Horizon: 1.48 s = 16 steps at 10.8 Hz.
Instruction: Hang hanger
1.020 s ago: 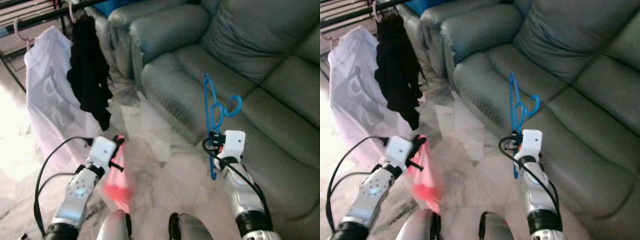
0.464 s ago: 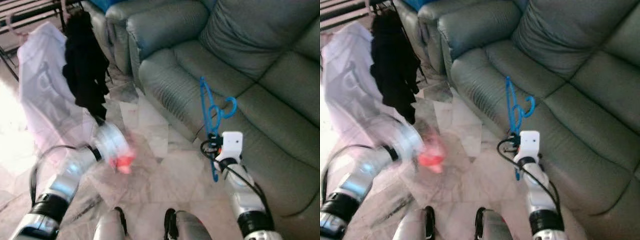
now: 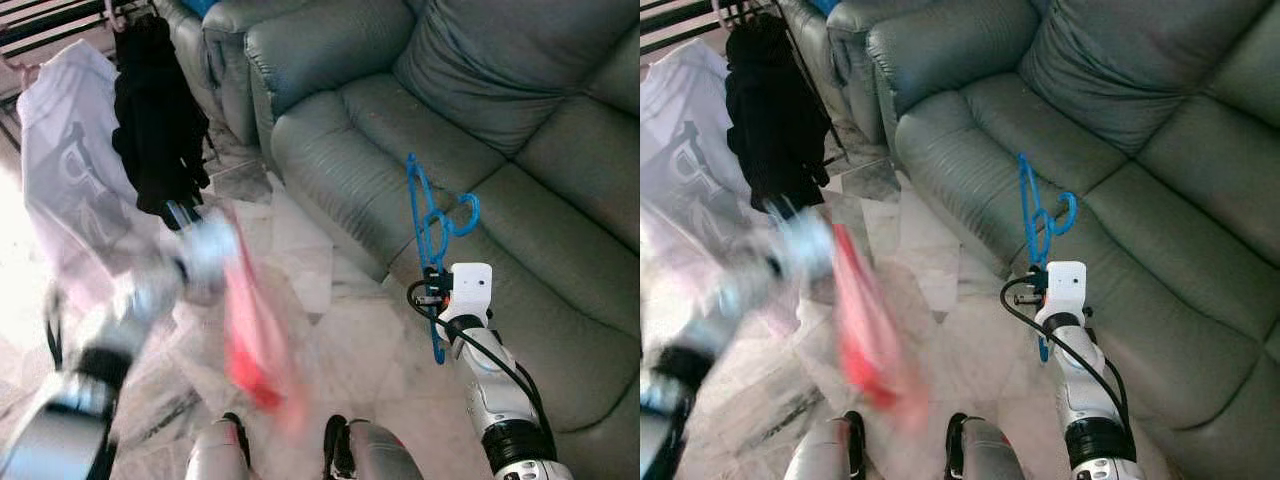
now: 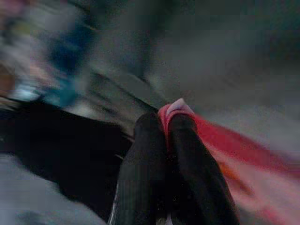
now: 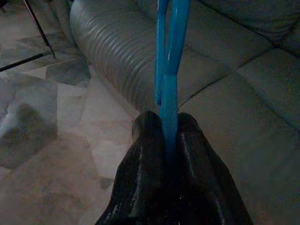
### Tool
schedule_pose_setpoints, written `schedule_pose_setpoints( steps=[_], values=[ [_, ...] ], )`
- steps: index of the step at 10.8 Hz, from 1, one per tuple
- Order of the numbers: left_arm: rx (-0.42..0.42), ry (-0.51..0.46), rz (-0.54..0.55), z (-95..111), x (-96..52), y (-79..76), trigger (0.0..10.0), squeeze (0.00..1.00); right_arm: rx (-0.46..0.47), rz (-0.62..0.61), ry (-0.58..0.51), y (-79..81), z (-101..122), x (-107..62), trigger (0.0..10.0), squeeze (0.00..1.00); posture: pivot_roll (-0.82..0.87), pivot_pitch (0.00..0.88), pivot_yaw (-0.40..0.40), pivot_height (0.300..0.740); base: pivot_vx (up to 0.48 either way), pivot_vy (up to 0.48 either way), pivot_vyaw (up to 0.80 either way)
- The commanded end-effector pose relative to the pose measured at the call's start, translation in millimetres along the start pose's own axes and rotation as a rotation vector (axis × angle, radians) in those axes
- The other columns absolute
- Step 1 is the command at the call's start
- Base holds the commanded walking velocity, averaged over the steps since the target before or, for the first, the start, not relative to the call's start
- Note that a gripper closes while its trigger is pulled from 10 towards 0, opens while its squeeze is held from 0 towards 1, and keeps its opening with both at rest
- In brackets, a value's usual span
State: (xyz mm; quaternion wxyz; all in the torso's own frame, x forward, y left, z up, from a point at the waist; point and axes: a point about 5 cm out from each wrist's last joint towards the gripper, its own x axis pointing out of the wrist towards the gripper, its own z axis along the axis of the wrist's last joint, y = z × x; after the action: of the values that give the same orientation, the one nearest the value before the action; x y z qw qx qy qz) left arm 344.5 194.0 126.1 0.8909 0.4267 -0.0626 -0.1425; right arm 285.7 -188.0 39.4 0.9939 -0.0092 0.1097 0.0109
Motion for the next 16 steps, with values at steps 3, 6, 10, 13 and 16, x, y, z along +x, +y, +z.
schedule_pose_setpoints(
  steps=[3,6,10,13,16],
  values=[
    [-0.178,-0.120,-0.192,11.5,-6.6,-25.3,10.0,0.00,-0.001,0.010,0.005,3.4,-1.6,0.2,10.0,0.00,0.00,0.174,-0.054,0.740,0.000,0.000,0.00],
    [-0.054,-0.008,0.008,-3.8,1.4,0.7,10.0,0.00,-0.036,0.131,0.046,5.6,-4.1,-1.3,10.0,0.00,0.00,0.176,-0.051,0.740,0.000,0.000,0.00],
    [-0.155,0.037,0.253,1.6,16.6,23.5,10.0,0.00,-0.116,0.078,0.061,-27.7,2.9,1.9,10.0,0.00,-0.01,0.176,-0.044,0.740,0.000,0.000,0.00],
    [-0.477,0.198,0.620,-1.2,23.0,42.8,10.0,0.00,-0.167,0.164,0.058,-11.9,-2.0,-1.6,10.0,0.00,-0.02,0.176,-0.039,0.740,0.000,0.000,0.00],
    [-0.646,0.311,0.675,-7.7,24.3,36.4,10.0,0.00,-0.158,0.155,0.070,-11.4,-5.9,-2.3,10.0,0.00,-0.01,0.176,-0.037,0.740,0.000,0.000,0.00]
  ],
)
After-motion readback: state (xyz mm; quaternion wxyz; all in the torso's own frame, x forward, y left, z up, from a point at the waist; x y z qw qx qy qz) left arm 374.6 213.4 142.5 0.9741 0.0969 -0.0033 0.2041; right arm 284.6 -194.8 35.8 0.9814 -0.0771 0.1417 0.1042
